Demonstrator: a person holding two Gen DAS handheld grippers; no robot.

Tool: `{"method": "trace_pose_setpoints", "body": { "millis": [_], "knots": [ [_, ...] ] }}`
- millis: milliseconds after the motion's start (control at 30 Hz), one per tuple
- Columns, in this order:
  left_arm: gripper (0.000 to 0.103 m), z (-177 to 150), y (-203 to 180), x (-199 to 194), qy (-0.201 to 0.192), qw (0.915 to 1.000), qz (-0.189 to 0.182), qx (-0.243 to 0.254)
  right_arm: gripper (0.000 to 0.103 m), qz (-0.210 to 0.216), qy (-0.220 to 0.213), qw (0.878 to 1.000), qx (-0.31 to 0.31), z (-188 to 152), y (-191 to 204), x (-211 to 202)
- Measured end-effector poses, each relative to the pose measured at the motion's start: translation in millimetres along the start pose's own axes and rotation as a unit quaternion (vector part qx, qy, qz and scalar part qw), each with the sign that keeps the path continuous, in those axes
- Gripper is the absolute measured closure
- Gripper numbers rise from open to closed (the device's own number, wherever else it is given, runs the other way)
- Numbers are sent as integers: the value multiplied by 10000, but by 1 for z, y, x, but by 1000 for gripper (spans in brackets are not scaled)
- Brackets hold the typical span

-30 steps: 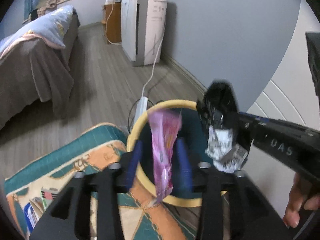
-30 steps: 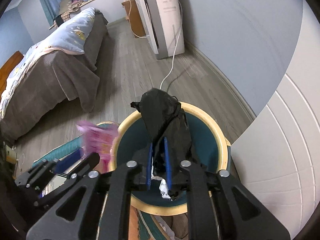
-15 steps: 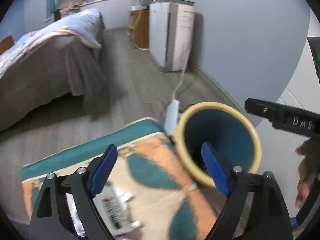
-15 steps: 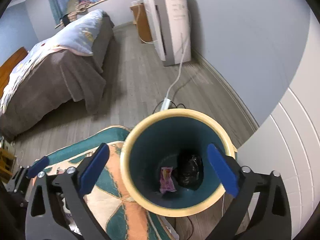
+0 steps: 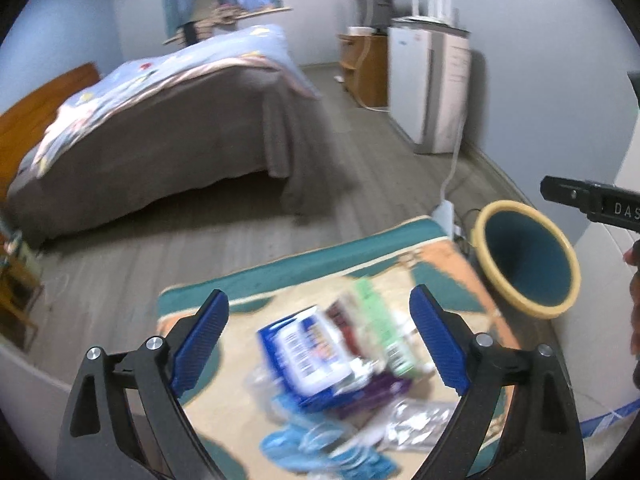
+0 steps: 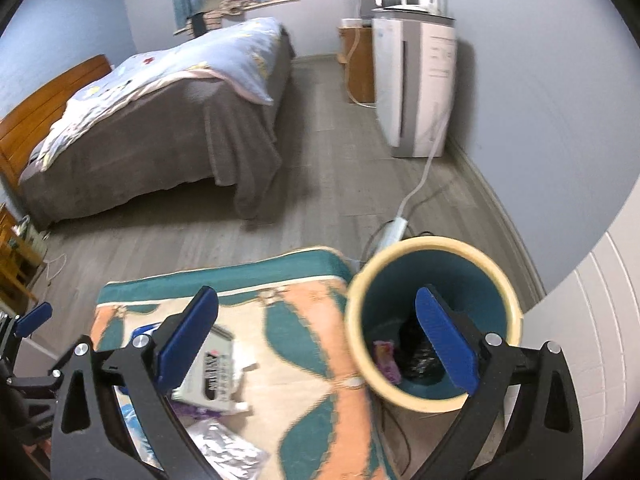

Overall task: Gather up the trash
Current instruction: 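Open both grippers to drop the items into the bin, then withdraw, then grasp the green medicine box with the right gripper while the left grasps a paper packet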

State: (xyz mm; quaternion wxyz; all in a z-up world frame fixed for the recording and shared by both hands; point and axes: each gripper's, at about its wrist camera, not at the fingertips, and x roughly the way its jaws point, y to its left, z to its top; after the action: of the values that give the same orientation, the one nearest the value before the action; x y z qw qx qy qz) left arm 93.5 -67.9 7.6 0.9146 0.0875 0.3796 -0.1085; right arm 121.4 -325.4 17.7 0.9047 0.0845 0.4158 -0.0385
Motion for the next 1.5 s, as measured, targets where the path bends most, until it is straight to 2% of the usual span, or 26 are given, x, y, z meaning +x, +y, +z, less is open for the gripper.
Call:
{"method": "trace_pose_setpoints", "body": {
  "millis": [167, 333, 533, 667, 900, 967, 1133, 1200, 1300, 1333, 1467, 1500],
  "knots": [
    [11, -26, 39, -14, -48, 9993, 204, -324, 6, 91, 7, 9992, -381, -9, 38, 5],
    [11, -46, 72, -10, -4, 9971, 278, -702, 6, 297, 279, 9979, -501, -25, 62, 20],
    [11, -59, 95, 5, 175, 9967, 420, -665, 6, 240, 623, 9953, -708, -37, 83, 44],
    [11, -63, 104, 17, 325, 9961, 378, -722, 6, 265, 818, 9937, -717, -44, 95, 59],
    [11, -72, 110, 32, 518, 9963, 490, -474, 6, 111, 1120, 9887, -987, -53, 115, 87],
    [11, -75, 111, 37, 603, 9960, 387, -538, 6, 59, 1226, 9862, -1112, -58, 120, 96],
    [11, -74, 102, 42, 675, 9967, 330, -319, 6, 180, 1756, 9770, -1198, -74, 126, 120],
    [11, -74, 101, 44, 694, 9967, 312, -294, 12, 340, 1952, 9727, -1209, -80, 127, 126],
    [11, -73, 100, 46, 747, 9964, 269, -305, 27, 568, 2276, 9646, -1205, -90, 127, 131],
    [11, -73, 98, 48, 769, 9963, 245, -301, 39, 643, 2357, 9627, -1162, -92, 126, 132],
    [11, -73, 87, 54, 827, 9962, 177, -189, 62, 687, 2511, 9600, -1027, -92, 119, 131],
    [11, -73, 82, 56, 834, 9963, 160, -139, 71, 653, 2505, 9608, -989, -91, 115, 130]
  ]
}}
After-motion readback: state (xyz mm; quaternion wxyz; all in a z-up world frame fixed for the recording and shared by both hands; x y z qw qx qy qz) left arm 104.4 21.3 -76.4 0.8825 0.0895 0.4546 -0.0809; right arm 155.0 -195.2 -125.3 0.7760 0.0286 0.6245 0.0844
